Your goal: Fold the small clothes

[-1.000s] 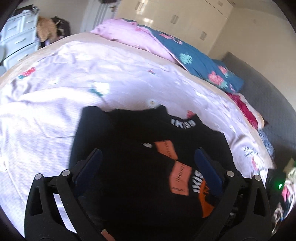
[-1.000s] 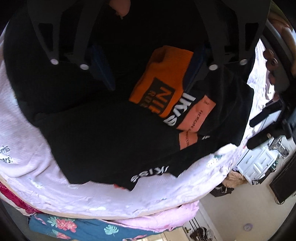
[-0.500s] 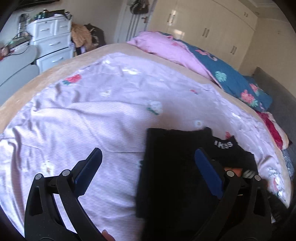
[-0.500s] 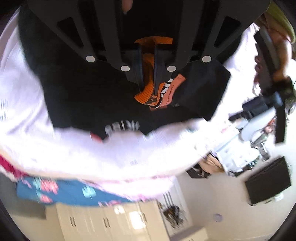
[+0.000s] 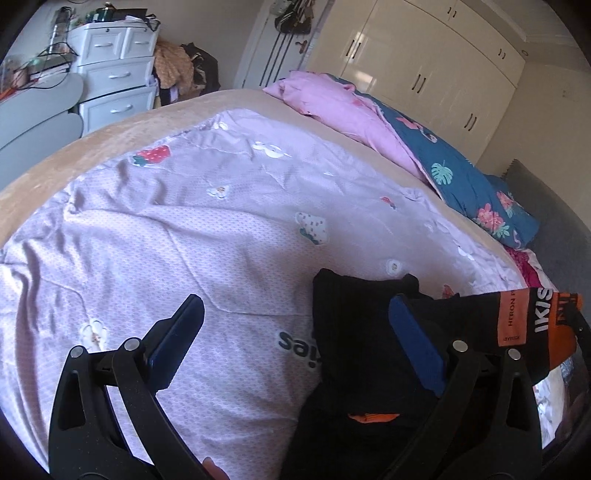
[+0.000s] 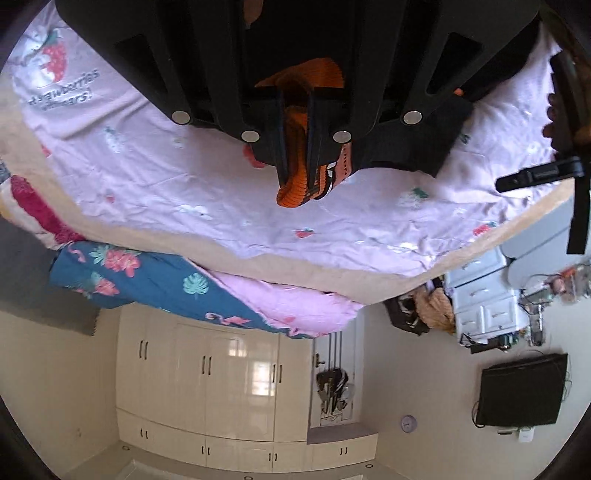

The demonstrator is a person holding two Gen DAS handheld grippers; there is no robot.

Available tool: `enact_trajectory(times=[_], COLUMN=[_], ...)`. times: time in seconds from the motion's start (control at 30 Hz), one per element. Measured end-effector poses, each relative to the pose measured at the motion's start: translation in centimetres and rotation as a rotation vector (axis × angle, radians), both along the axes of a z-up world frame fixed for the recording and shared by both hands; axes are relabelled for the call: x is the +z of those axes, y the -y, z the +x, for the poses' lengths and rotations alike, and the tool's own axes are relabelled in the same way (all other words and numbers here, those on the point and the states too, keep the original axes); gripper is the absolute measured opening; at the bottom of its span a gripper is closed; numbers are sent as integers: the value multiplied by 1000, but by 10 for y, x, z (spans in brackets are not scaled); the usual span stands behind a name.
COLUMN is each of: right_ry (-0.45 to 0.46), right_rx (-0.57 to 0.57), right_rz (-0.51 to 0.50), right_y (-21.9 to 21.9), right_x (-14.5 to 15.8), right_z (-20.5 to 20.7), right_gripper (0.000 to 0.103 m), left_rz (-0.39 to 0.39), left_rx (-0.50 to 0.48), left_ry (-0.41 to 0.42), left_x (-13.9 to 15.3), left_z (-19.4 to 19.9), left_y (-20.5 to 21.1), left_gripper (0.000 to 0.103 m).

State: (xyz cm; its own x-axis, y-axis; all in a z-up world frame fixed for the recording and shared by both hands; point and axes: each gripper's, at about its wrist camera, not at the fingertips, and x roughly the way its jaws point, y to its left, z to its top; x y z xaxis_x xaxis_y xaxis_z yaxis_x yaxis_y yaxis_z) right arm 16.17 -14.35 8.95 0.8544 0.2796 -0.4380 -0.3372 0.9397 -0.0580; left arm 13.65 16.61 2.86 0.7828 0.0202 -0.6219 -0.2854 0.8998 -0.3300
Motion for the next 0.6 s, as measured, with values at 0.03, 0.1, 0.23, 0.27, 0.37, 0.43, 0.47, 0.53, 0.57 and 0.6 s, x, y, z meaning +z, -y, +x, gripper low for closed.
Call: enact_trajectory(times=[0.03,0.1,0.23,0.27,0.37,0.43,0.47,0.53,0.57,0.6], right_ry=[-2,-27,-91,-110,-158,-187,-194,-203,-208,-213], right_rx=[-9,-38,-98,-118,-145,-158,-160,-163,-164,-166], right_rz=[-2,6,32,33,37,45,45,41,38,36], right_y=[3,10,26,30,38,42,43,43,43,43], right_x=[-3,-10,-29,-37,-53,-62,-65,-70,-73,-76], right_z=[0,3,7,9,14,18,19,20,21,22], right_gripper=[8,8,8,8,8,8,8,8,8,8], left_rz=[1,7,-1,0,3,-5,-5,-4,-4,-7], left_rx=[-6,-20,-87,-101,-143,-176,-183,-199,-202,-203], left_ry=[2,7,17,17,11,8,8,6,4,4], left_x=[0,-1,-7,-8,-14,-17,-18,-20,-20,-21], left_z=[1,3,10,12,18,20,21,23,23,23], left_y=[1,6,20,24,37,44,47,51,52,52], left_gripper=[94,94,94,94,94,94,94,93,93,91])
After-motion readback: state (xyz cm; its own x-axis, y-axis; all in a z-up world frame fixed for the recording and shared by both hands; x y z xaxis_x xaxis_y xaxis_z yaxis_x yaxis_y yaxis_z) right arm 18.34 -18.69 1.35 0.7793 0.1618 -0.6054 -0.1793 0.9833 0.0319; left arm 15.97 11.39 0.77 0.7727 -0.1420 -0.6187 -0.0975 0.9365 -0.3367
